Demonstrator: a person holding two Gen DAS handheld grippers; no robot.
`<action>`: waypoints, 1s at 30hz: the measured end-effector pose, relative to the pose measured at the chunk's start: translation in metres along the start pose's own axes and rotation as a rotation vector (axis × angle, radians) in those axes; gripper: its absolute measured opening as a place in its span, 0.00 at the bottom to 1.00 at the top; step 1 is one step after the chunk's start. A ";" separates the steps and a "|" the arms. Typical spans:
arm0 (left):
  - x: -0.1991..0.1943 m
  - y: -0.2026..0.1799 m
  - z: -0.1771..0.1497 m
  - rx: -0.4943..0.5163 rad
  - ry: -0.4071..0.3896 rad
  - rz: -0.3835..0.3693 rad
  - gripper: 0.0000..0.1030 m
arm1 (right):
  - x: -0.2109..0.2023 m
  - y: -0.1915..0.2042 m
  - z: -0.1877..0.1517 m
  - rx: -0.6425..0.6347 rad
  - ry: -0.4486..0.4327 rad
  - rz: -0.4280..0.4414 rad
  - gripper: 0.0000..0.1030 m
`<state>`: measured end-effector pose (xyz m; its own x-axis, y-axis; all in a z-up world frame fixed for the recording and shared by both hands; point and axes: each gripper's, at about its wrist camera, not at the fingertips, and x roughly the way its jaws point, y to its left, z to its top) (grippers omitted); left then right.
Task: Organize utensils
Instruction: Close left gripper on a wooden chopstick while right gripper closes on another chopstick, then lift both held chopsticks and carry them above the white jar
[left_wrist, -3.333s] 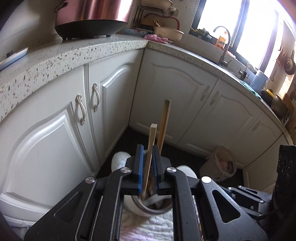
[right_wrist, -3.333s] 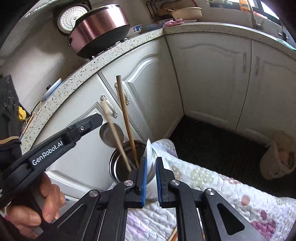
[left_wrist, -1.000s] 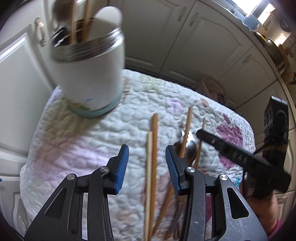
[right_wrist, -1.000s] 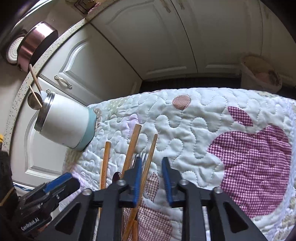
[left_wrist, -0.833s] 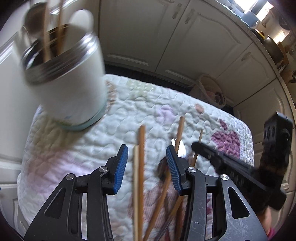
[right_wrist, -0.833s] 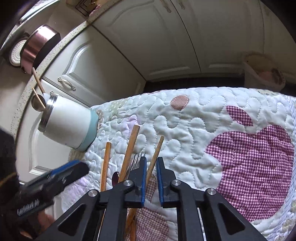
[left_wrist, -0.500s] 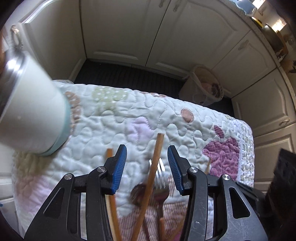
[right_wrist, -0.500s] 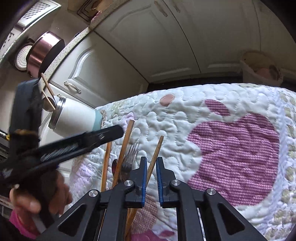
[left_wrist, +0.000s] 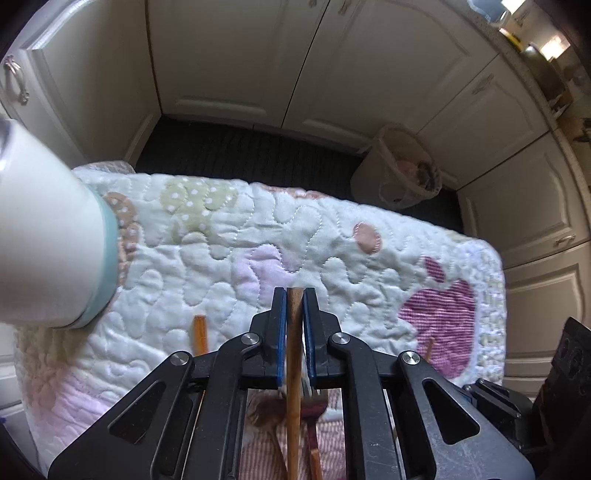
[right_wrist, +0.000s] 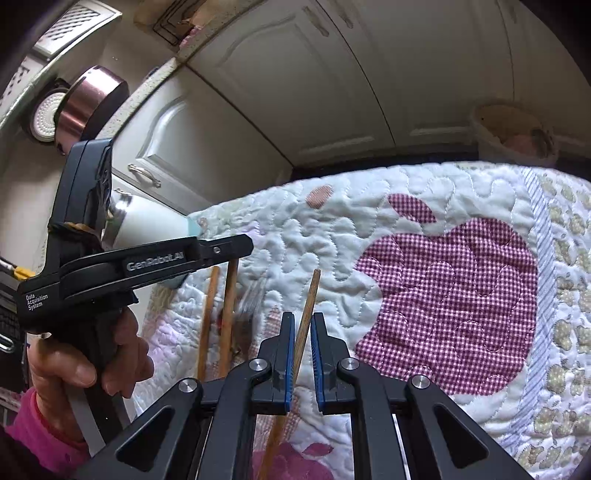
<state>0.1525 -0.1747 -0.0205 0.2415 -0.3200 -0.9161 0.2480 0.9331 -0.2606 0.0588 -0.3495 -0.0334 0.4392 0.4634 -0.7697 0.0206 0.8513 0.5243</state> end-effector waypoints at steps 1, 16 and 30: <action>-0.006 0.000 -0.002 0.004 -0.013 -0.003 0.07 | -0.006 0.003 -0.001 -0.010 -0.007 -0.001 0.08; -0.086 0.023 -0.048 -0.014 -0.119 -0.044 0.07 | 0.023 0.017 0.002 -0.031 0.079 -0.188 0.25; -0.122 0.038 -0.068 -0.041 -0.153 -0.062 0.07 | -0.023 0.045 -0.007 -0.148 -0.029 -0.177 0.06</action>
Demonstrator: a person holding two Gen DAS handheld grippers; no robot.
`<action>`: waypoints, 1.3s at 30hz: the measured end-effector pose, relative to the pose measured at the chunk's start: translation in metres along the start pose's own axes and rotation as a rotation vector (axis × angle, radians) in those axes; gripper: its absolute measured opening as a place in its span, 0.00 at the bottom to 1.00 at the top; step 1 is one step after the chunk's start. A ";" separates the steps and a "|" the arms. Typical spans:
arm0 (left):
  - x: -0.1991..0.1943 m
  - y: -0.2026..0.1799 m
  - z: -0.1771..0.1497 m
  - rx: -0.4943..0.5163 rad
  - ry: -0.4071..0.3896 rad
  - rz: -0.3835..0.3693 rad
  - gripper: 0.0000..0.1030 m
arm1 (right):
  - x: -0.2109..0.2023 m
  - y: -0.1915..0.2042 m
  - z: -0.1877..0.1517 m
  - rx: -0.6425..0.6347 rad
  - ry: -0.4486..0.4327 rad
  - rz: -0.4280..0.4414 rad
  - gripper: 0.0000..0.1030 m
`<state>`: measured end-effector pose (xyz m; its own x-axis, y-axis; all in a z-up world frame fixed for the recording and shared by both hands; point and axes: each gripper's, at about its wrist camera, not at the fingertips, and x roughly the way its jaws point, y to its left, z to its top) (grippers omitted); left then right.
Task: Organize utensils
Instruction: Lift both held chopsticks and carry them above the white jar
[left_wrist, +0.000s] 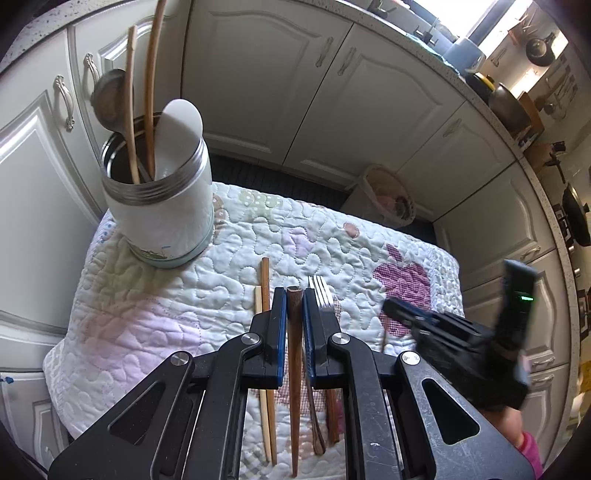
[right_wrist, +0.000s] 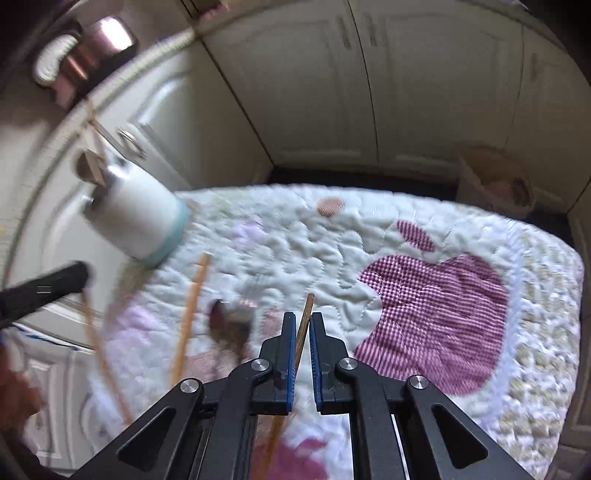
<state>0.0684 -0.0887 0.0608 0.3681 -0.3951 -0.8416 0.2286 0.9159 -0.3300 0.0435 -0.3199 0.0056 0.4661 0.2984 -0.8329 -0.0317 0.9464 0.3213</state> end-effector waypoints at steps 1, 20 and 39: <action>-0.003 0.000 -0.001 0.000 -0.005 -0.001 0.07 | -0.012 0.003 -0.003 -0.004 -0.018 0.012 0.06; -0.053 -0.004 -0.026 0.012 -0.076 -0.017 0.07 | -0.014 0.025 -0.021 -0.075 0.041 -0.059 0.22; -0.055 0.010 -0.026 -0.029 -0.059 -0.042 0.07 | -0.023 0.016 -0.020 -0.074 0.007 -0.030 0.06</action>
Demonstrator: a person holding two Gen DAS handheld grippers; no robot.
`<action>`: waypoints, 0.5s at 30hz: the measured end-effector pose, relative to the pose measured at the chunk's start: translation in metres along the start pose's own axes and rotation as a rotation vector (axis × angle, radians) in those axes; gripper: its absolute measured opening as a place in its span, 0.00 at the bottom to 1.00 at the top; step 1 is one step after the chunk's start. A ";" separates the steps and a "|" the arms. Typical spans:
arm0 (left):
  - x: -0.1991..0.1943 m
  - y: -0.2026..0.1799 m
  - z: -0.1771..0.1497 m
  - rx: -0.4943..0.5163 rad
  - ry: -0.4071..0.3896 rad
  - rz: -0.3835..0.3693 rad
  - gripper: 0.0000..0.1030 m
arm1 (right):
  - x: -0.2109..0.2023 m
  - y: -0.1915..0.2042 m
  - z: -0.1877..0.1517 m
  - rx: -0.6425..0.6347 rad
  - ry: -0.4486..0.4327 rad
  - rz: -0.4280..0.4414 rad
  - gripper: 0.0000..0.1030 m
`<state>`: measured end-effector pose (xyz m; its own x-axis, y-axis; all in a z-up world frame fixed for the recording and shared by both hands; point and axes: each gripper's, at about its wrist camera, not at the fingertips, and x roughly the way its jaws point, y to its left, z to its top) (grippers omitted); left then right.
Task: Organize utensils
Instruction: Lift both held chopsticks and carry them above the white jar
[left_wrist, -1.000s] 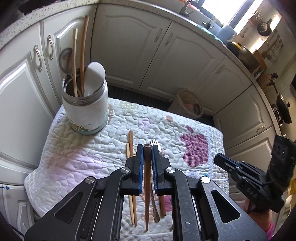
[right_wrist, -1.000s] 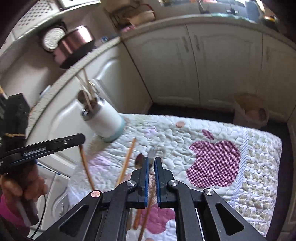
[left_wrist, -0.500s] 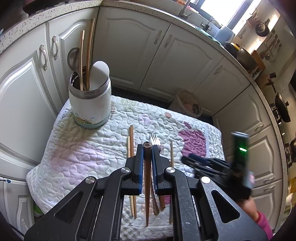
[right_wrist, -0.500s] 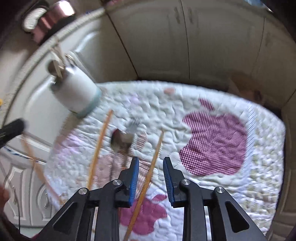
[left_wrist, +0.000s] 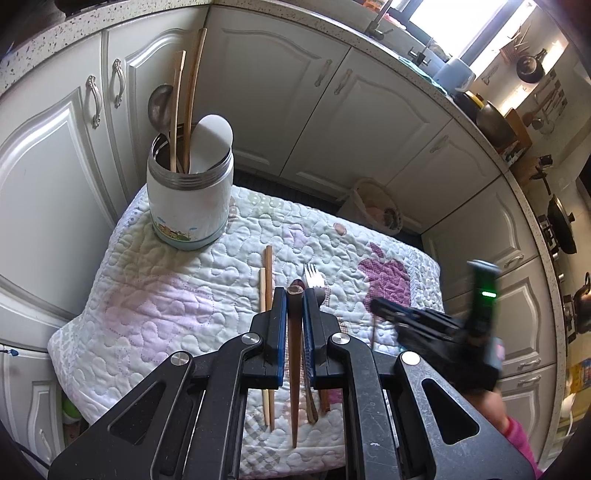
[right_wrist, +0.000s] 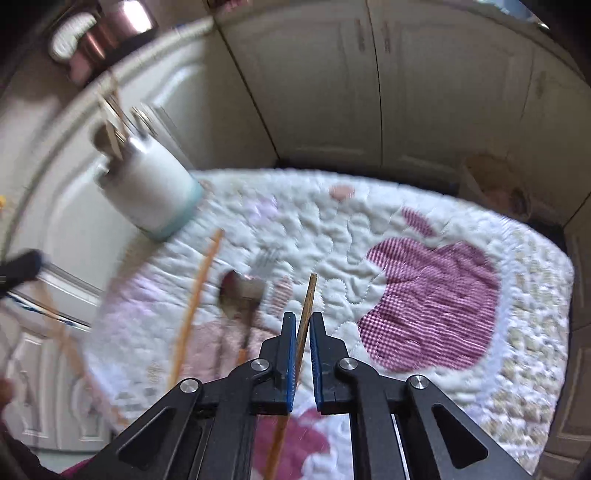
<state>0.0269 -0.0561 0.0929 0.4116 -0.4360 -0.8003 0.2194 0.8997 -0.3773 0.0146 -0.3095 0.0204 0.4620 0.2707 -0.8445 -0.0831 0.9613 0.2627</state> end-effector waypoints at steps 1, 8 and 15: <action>-0.002 -0.001 0.000 0.000 -0.003 -0.003 0.07 | -0.015 0.003 0.000 -0.010 -0.027 0.005 0.06; -0.025 -0.016 -0.001 0.033 -0.042 -0.027 0.07 | -0.071 0.023 -0.003 -0.064 -0.130 0.037 0.05; -0.039 -0.023 -0.003 0.052 -0.061 -0.028 0.07 | -0.097 0.037 -0.004 -0.104 -0.185 0.050 0.05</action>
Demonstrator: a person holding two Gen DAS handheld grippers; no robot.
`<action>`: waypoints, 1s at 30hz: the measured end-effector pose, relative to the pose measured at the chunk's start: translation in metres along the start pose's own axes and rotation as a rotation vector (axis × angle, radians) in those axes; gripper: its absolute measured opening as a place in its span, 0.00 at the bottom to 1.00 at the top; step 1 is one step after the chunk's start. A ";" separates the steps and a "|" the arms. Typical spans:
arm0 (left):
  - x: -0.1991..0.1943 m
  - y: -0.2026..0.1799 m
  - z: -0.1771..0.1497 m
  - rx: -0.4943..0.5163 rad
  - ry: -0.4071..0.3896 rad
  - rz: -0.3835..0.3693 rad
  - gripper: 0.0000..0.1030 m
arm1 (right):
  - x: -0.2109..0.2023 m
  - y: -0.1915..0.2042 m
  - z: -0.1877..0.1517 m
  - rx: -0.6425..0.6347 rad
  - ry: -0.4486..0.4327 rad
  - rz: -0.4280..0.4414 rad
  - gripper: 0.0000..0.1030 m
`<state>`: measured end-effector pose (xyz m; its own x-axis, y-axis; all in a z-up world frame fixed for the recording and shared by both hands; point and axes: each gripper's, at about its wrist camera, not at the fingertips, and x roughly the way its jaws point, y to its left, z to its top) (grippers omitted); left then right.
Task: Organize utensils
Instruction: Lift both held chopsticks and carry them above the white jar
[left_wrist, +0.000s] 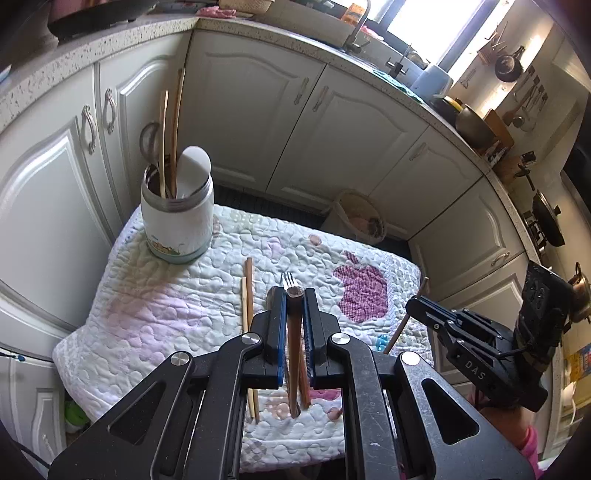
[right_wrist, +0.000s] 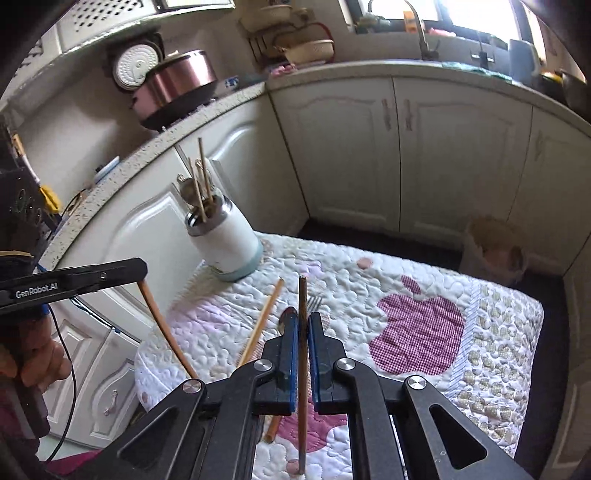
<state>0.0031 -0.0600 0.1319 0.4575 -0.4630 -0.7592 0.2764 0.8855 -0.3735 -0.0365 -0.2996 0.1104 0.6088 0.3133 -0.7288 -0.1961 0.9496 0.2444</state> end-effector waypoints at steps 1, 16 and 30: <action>-0.003 -0.001 0.001 0.004 -0.006 0.000 0.07 | -0.001 0.002 0.002 -0.005 -0.007 0.002 0.05; -0.060 0.007 0.041 -0.011 -0.134 -0.010 0.07 | -0.023 0.046 0.061 -0.118 -0.106 0.009 0.05; -0.103 0.055 0.121 -0.060 -0.279 0.113 0.07 | -0.027 0.116 0.158 -0.217 -0.215 0.079 0.05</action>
<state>0.0734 0.0322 0.2539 0.6992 -0.3472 -0.6250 0.1644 0.9288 -0.3321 0.0455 -0.1985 0.2595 0.7291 0.3998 -0.5554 -0.3945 0.9087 0.1363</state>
